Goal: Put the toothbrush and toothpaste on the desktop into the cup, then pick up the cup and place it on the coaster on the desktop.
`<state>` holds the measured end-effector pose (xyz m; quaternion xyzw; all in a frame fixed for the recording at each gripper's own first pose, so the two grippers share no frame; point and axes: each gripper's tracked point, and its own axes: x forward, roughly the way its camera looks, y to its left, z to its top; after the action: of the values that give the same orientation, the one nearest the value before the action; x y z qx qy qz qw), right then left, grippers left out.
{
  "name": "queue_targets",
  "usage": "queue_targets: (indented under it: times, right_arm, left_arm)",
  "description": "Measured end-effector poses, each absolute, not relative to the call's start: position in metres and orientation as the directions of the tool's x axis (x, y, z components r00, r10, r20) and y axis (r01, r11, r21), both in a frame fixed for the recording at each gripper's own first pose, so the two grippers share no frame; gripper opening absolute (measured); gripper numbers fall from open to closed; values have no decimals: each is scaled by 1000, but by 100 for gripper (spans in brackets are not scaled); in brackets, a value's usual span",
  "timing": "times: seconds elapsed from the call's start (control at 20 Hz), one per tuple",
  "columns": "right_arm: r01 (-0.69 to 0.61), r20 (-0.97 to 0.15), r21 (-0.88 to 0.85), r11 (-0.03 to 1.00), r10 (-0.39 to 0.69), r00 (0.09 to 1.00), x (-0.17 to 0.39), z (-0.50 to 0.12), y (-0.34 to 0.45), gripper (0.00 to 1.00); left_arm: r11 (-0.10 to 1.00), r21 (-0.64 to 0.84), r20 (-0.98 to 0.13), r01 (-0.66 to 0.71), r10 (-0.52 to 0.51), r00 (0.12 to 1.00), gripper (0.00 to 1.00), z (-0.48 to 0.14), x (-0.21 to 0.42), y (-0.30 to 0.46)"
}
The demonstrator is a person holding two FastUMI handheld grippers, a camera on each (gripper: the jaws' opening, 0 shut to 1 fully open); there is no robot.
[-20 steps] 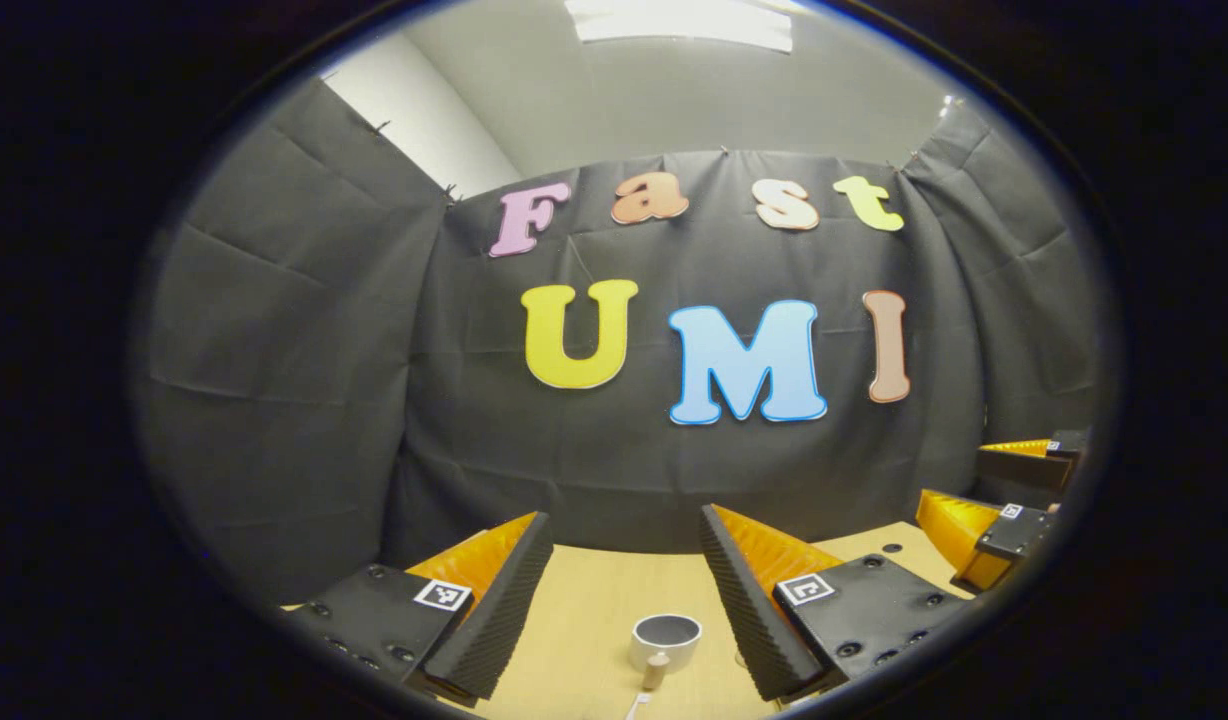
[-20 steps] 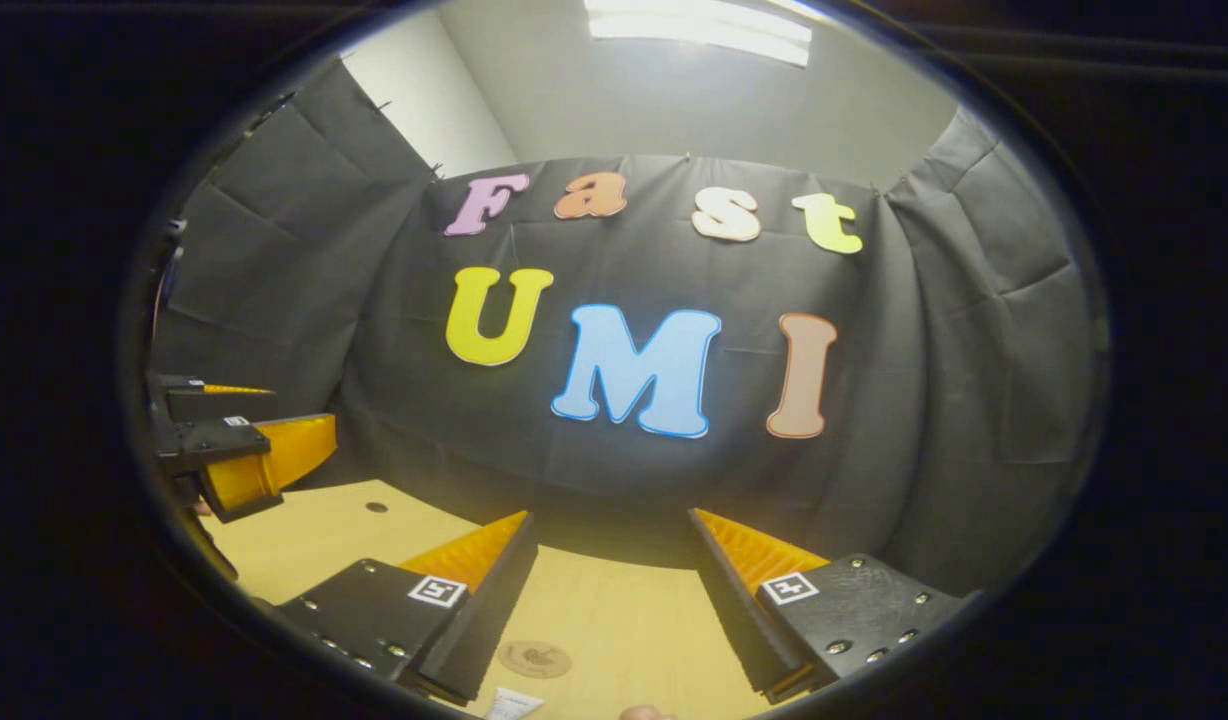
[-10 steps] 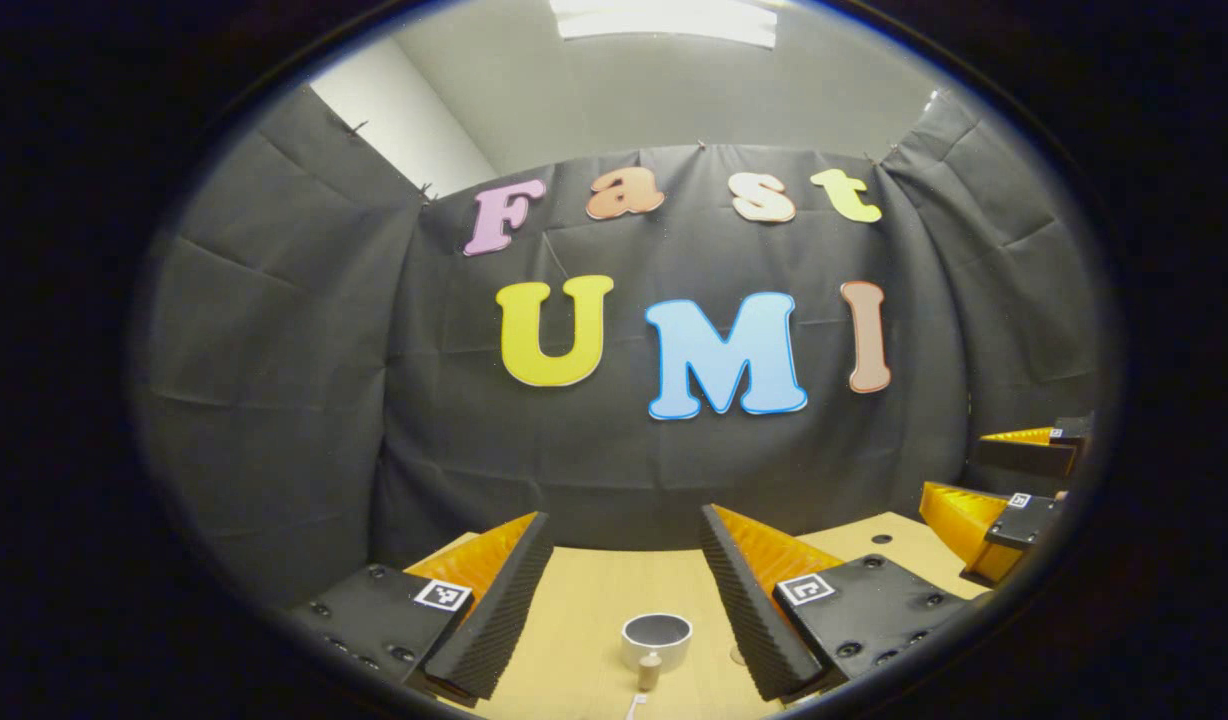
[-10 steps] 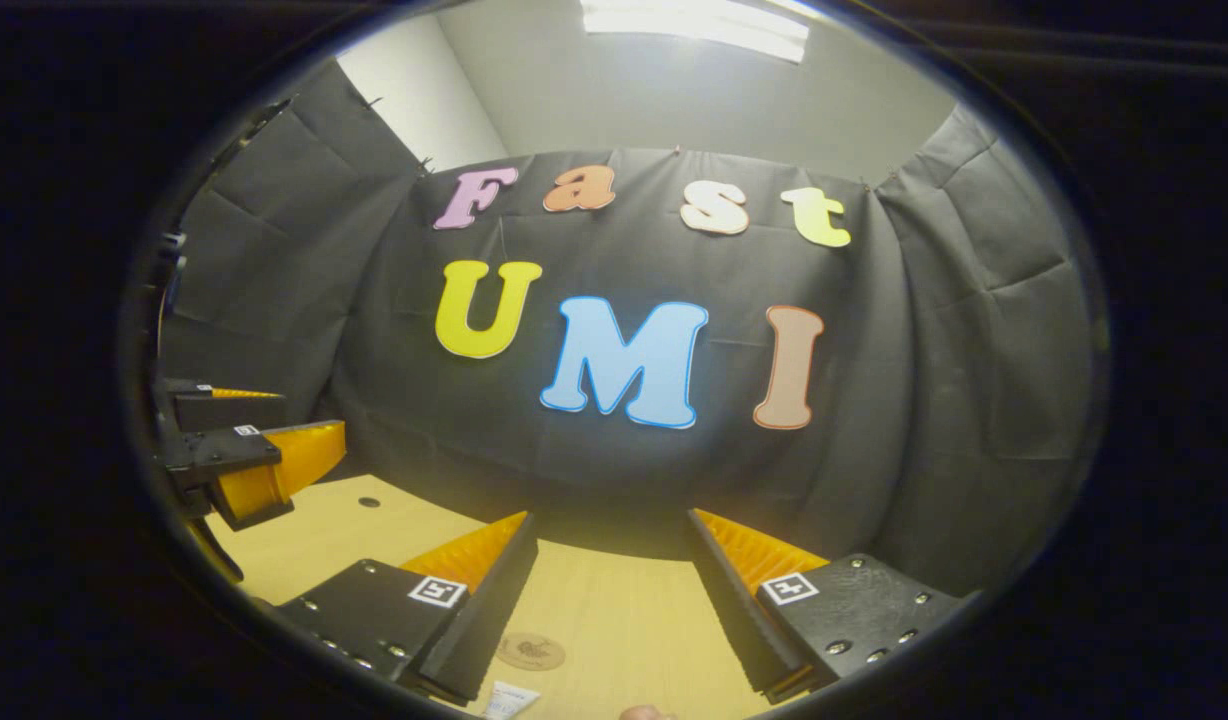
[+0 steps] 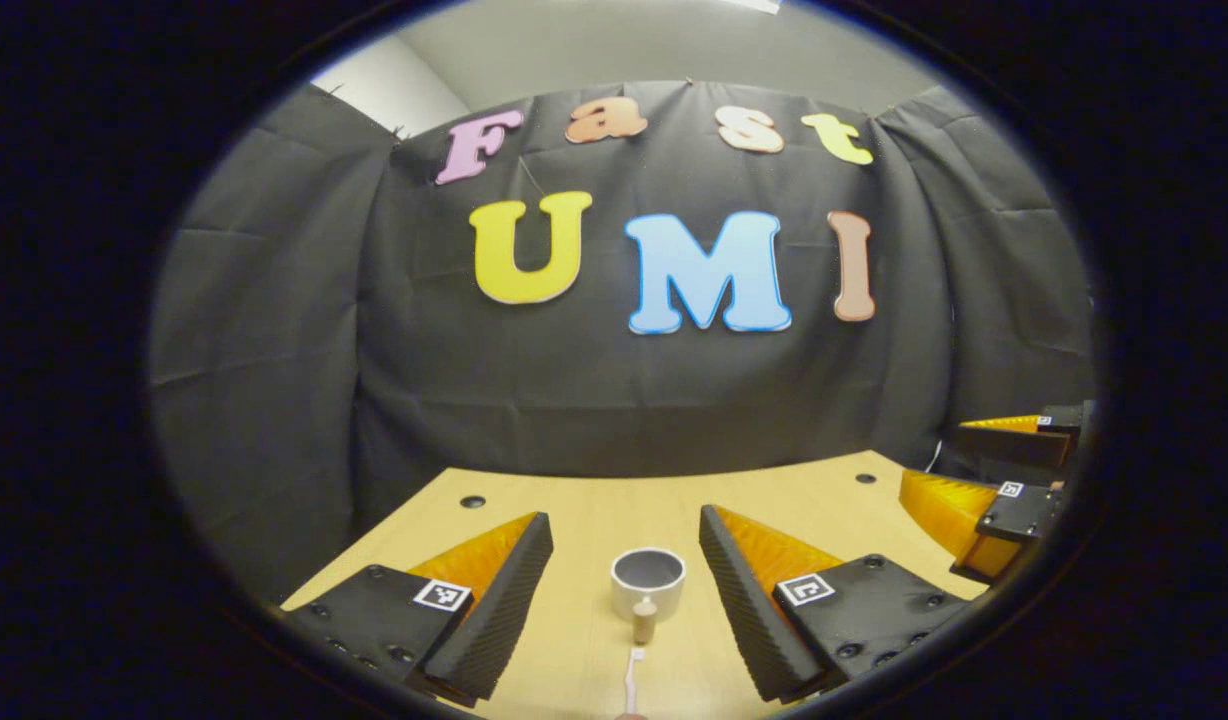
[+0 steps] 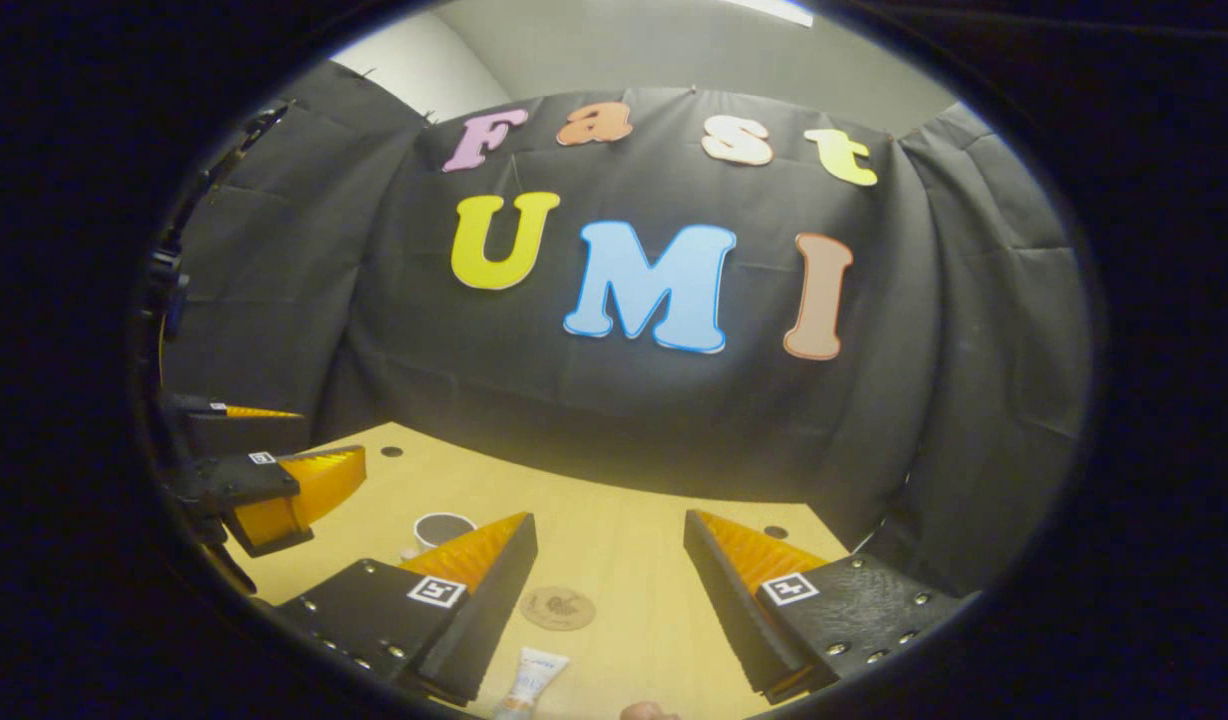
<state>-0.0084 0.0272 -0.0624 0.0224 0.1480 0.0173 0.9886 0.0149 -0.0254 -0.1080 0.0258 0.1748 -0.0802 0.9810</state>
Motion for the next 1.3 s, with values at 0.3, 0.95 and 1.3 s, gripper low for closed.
queue_targets:
  times: [0.3, 0.95, 1.3]
  right_arm:
    - [-33, -491, 75, 997, 65, 869, -16, -114, 39, 92]
    - [-36, -843, 188, 981, 180, 507, -61, -216, 77, 92]
    - [42, -921, 253, 967, 227, 318, -86, -255, 85, 94]
  left_arm:
    - [983, -32, -563, 180, -166, 809, 100, -183, 7, -19]
    - [972, -80, -914, 222, -161, 373, 100, -310, -45, -11]
    - [974, -96, -981, 205, -127, 144, 100, -353, -82, -10]
